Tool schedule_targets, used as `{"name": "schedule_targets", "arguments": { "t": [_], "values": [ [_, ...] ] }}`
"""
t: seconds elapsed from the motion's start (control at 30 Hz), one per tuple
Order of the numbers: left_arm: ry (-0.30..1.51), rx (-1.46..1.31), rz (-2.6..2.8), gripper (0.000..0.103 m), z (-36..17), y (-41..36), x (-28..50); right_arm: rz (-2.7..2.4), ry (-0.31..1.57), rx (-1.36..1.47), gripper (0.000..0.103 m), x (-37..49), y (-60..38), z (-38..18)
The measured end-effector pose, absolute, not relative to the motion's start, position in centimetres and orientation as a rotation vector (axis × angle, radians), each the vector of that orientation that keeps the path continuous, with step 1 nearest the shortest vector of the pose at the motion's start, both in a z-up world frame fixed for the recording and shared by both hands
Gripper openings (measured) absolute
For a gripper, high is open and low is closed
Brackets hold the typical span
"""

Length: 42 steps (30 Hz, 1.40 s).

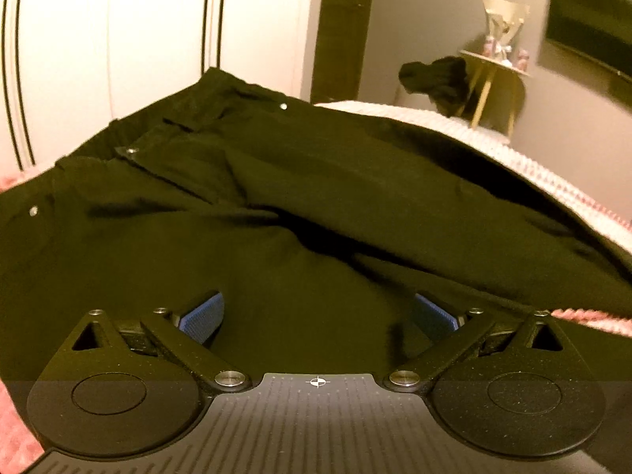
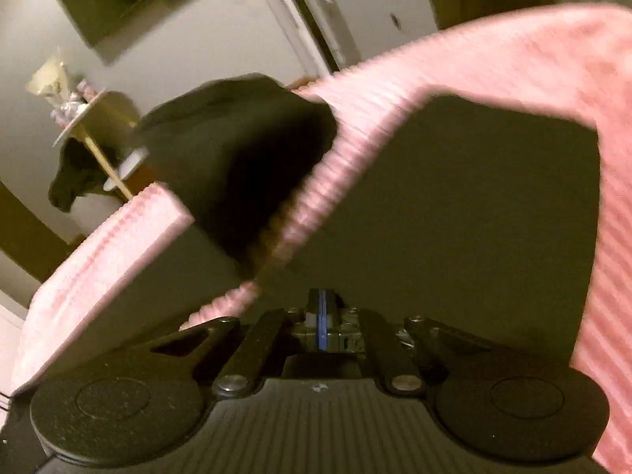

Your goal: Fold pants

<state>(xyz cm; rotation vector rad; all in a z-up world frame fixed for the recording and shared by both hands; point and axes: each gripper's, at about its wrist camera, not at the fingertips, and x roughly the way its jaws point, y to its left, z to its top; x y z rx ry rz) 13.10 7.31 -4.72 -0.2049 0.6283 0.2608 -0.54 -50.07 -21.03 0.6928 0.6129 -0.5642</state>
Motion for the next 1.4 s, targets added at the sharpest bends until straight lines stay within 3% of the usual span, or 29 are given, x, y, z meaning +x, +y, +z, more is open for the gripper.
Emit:
{"name": "schedule_targets", "arguments": {
  "t": [0.07,0.1,0.13,0.17,0.2,0.33,0.43,0.47,0.5,0.53,0.6,0.73,0.8,0.87,1.03,1.1,1.13,1.27,1.3,1.37,1.4],
  "values": [
    [0.619,-0.231,0.246,0.103,-4.3,7.6,13.0,-0.564,0.541,0.711,0.015,-1.2,-50.9,-19.0],
    [0.611,-0.241,0.242,0.103,-4.1,7.6,12.9,-0.562,0.463,0.637,0.036,-1.3,-50.8,-17.3],
    [0.601,-0.249,0.242,0.103,-4.0,7.5,12.8,-0.571,0.413,0.526,0.048,-1.2,-50.2,-16.0],
    [0.594,-0.253,0.243,0.103,-4.0,7.4,12.7,-0.574,0.394,0.425,0.073,-0.7,-49.4,-15.3],
    [0.593,-0.252,0.243,0.103,-4.1,7.2,12.7,-0.565,0.406,0.301,0.08,0.6,-48.4,-14.8],
    [0.594,-0.21,0.219,0.103,-4.3,5.7,12.3,-0.561,0.476,-0.077,0.077,6.1,-44.6,-15.6],
    [0.58,-0.154,0.199,0.103,-4.3,4.8,12.2,-0.611,0.516,-0.269,0.069,9.3,-43.5,-16.4],
    [0.575,-0.148,0.191,0.103,-4.3,4.7,12.3,-0.634,0.555,-0.3,0.063,10.7,-43.4,-16.5],
    [0.575,-0.146,0.186,0.103,-4.3,4.7,12.3,-0.66,0.609,-0.306,0.028,12.0,-43.8,-16.8],
    [0.577,-0.149,0.178,0.103,-4.4,4.7,12.4,-0.636,0.658,-0.239,0.015,12.7,-45.0,-17.0],
    [0.587,-0.166,0.162,0.103,-4.1,5.1,12.7,-0.582,0.628,-0.031,0.012,11.4,-46.8,-16.2],
    [0.55,-0.256,0.107,0.103,-1.5,6.8,13.7,-0.449,0.216,0.777,0.014,0.0,-54.5,-15.0],
    [0.513,-0.296,0.078,0.103,0.4,7.5,15.8,-0.6,0.177,0.832,0.015,-3.0,-55.9,-16.8],
    [0.502,-0.314,0.053,0.103,1.7,7.9,18.4,-0.687,0.269,0.75,0.014,-2.6,-56.4,-18.3],
    [0.582,-0.364,-0.003,0.102,2.0,8.8,26.5,-0.686,0.314,0.926,0.012,-2.5,-58.9,-20.8],
    [0.635,-0.433,0.019,0.09,1.0,9.7,29.3,-0.686,0.306,0.923,0.009,-3.1,-58.8,-20.9],
    [0.674,-0.467,0.029,0.078,0.3,10.2,30.7,-0.682,0.292,0.943,0.009,-3.3,-59.1,-21.2],
    [0.801,-0.546,0.053,0.067,-1.8,11.0,34.9,-0.665,0.28,0.949,0.008,-2.7,-58.0,-22.1],
    [0.821,-0.562,0.072,0.057,-2.3,11.2,35.6,-0.658,0.281,0.938,0.008,-2.4,-58.2,-22.2],
    [0.873,-0.626,0.057,0.009,-3.3,11.7,36.6,-0.648,0.27,0.952,0.008,-2.6,-58.7,-22.7],
    [0.88,-0.655,0.046,0.009,-3.6,11.8,36.5,-0.642,0.266,0.964,0.008,-2.5,-59.0,-22.9]
  ]
}}
